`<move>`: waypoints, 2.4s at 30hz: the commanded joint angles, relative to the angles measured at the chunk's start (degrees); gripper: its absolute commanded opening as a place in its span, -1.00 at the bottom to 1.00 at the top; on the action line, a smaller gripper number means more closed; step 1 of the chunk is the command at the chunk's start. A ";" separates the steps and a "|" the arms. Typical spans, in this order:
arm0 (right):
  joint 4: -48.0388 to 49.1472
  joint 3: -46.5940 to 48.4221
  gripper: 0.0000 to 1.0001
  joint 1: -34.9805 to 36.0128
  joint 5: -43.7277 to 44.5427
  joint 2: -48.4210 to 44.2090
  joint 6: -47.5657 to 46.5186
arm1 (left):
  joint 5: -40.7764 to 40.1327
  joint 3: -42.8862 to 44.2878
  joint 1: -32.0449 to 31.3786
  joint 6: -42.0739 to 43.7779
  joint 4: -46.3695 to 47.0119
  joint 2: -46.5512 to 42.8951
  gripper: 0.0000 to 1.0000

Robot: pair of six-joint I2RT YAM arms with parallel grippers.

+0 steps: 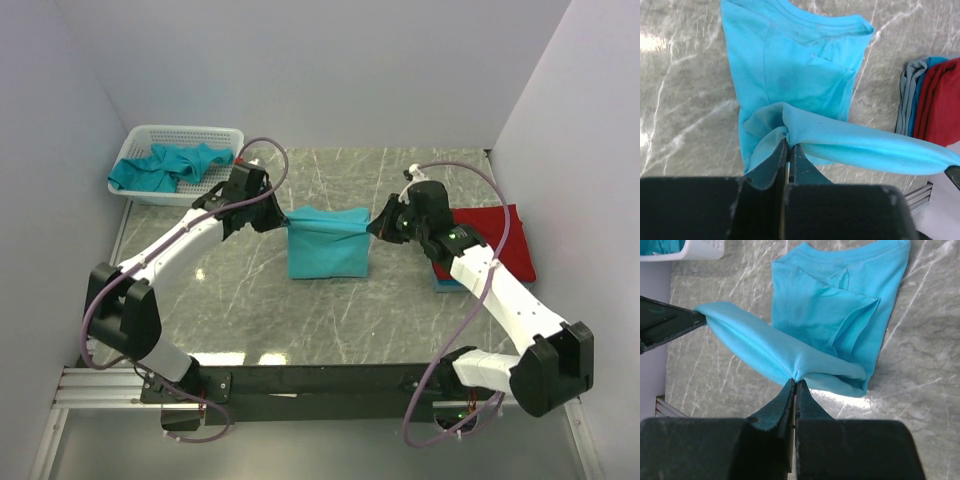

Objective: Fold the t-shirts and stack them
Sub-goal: Fold the tshirt

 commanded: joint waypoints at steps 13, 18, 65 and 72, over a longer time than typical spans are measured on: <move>4.12 11.27 -1.00 -6.32 -4.81 13.55 -3.05 | -3.06 12.88 3.91 2.76 0.73 12.98 -0.99; 3.86 14.25 -1.00 -7.47 -4.90 18.29 -3.49 | -2.63 16.40 4.97 3.82 -0.06 16.68 -0.99; 6.84 24.99 0.75 -11.87 -8.15 36.25 -2.79 | -0.52 34.17 7.78 8.74 -3.06 30.32 0.99; 5.53 15.23 0.79 -7.48 -1.93 29.82 -4.19 | 0.45 16.69 7.60 5.76 1.51 11.46 0.99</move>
